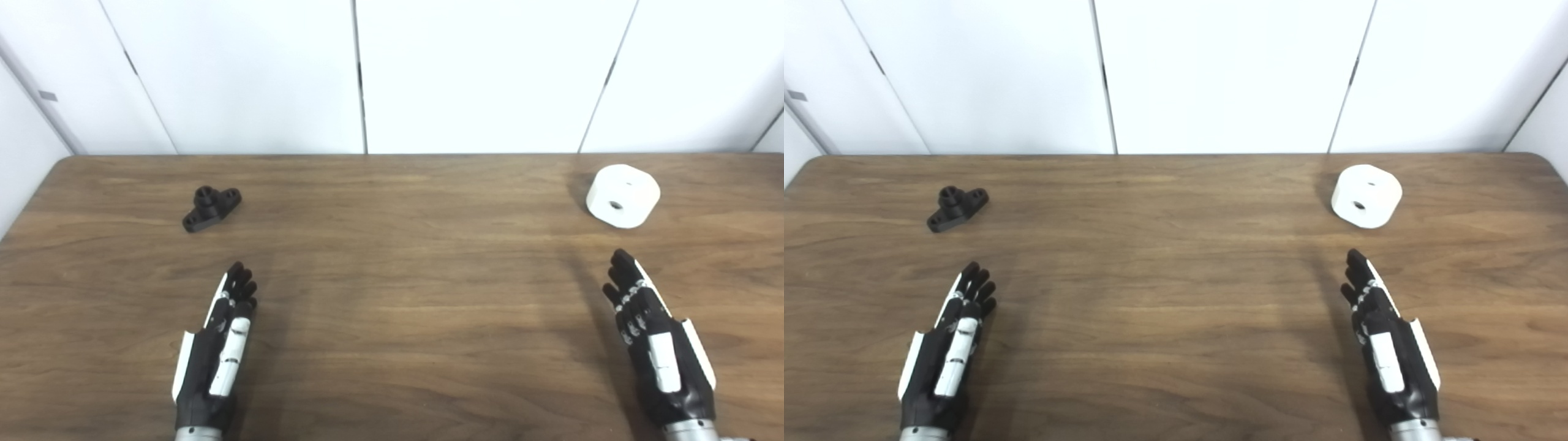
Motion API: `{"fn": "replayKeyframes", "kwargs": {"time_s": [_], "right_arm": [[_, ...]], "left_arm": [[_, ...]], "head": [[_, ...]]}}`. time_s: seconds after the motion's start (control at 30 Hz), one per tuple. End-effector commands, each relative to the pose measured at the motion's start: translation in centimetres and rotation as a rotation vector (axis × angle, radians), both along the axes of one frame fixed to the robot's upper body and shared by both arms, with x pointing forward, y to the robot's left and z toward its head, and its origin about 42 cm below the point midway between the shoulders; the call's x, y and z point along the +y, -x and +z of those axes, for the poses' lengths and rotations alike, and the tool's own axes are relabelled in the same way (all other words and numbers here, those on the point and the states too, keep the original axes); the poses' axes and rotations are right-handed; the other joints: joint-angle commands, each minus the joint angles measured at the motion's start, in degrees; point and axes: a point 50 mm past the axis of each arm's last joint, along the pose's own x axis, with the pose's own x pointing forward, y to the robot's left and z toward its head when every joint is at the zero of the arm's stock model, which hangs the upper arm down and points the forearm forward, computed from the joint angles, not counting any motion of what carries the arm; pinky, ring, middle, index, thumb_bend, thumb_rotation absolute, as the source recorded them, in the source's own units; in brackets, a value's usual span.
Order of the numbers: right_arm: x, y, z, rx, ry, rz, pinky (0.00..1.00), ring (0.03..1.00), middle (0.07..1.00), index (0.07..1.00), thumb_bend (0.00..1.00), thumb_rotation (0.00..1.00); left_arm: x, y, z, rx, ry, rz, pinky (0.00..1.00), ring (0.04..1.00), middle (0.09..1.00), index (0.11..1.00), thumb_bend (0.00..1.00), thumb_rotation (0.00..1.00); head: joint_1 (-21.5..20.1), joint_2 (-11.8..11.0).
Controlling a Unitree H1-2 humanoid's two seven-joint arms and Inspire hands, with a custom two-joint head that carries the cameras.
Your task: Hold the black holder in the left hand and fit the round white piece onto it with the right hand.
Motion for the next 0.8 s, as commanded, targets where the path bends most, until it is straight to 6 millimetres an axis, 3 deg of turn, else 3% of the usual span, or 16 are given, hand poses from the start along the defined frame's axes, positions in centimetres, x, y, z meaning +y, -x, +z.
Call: {"fn": "replayKeyframes", "kwargs": {"time_s": [0.0,0.77], "right_arm": [[0.7,1.8,-2.4,0.085,-0.062,-0.015,0.98,0.985,0.975,0.926,0.65,0.87],[-0.3,1.6,-2.6,0.084,-0.053,0.005,0.98,0.993,0.978,0.939,0.61,0.91]], "left_arm": [[-1.4,1.7,-0.3,0.011,0.044,0.019,0.98,0.973,0.976,0.983,0.39,0.72],[-2.2,1.5,-0.6,0.015,0.041,0.03,0.95,0.957,0.96,0.976,0.41,0.71]], "head": [[0.17,0.13],[3.74,0.14]]}}
